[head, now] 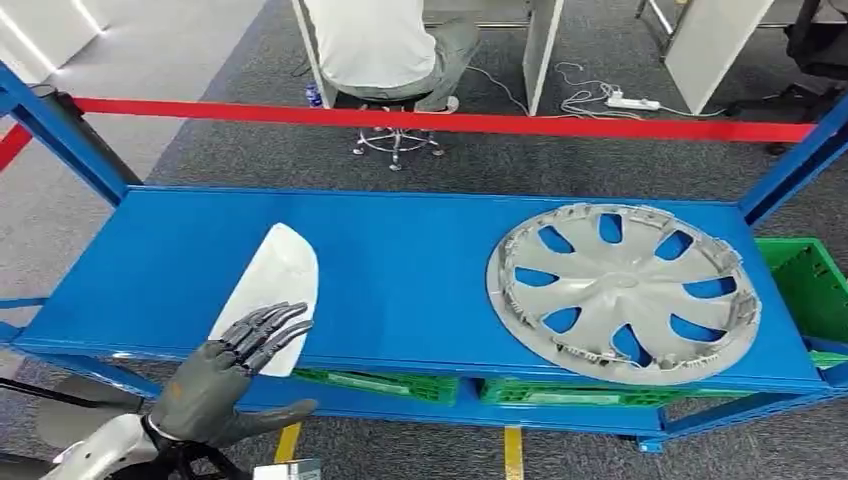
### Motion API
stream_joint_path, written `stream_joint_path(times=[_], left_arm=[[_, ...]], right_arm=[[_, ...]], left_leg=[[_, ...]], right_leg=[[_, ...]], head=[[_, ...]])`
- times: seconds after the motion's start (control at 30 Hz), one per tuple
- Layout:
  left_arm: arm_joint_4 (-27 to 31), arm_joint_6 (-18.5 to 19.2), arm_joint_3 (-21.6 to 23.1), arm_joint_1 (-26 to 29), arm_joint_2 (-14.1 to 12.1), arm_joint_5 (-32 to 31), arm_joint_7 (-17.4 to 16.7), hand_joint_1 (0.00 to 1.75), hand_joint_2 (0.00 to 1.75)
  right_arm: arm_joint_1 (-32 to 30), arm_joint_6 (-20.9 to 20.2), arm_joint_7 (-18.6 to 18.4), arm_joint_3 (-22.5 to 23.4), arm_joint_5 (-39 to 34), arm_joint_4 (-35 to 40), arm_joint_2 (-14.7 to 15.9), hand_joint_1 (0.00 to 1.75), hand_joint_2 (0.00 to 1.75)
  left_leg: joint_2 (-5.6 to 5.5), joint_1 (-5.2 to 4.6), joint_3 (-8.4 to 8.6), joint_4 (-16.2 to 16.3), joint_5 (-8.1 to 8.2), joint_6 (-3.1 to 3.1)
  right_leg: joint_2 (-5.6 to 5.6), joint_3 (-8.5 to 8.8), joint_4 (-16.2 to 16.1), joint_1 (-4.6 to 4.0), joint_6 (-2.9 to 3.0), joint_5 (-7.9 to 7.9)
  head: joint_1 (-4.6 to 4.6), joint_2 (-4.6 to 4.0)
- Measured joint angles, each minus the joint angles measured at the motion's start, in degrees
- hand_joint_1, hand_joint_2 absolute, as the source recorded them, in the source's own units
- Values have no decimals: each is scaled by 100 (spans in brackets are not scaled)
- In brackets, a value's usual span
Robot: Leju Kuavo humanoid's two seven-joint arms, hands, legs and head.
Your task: Take the parts from the cabinet and place them on the table.
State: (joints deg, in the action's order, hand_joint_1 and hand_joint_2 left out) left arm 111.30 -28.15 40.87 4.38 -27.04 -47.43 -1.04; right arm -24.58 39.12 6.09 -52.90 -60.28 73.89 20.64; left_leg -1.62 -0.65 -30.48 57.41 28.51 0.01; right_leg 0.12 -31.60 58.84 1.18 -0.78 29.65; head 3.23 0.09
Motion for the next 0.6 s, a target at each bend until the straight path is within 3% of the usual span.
stream_joint_path(times=[0.07,0.13,0.33,0.6], left_arm=[[-4,64,-70,150,39,-85,-226,0,175],[-15,50,-151,263,70,-131,-259,0,175],[-22,48,-243,380,116,-142,-272,0,175],[-42,-4,-313,455,160,-144,-438,0,175]], right_arm=[[-457,2,-1043,809,1732,387,-359,0,0],[-764,4,-1435,1444,2609,735,-667,0,0],[-1140,4,-1569,2270,2472,1138,-993,0,0],[-1364,4,-1853,2704,2771,1444,-1240,0,0]], left_leg=[[5,0,-4,0,1,-1],[20,1,-5,-1,7,-3],[20,1,2,-2,7,-3],[20,-3,3,0,7,-2]], right_leg=[[12,-4,0,0,0,0],[38,-6,0,-2,1,1],[34,-1,0,-3,3,5],[35,1,0,3,1,3]], head=[[6,0],[9,0],[-4,0],[-2,0]])
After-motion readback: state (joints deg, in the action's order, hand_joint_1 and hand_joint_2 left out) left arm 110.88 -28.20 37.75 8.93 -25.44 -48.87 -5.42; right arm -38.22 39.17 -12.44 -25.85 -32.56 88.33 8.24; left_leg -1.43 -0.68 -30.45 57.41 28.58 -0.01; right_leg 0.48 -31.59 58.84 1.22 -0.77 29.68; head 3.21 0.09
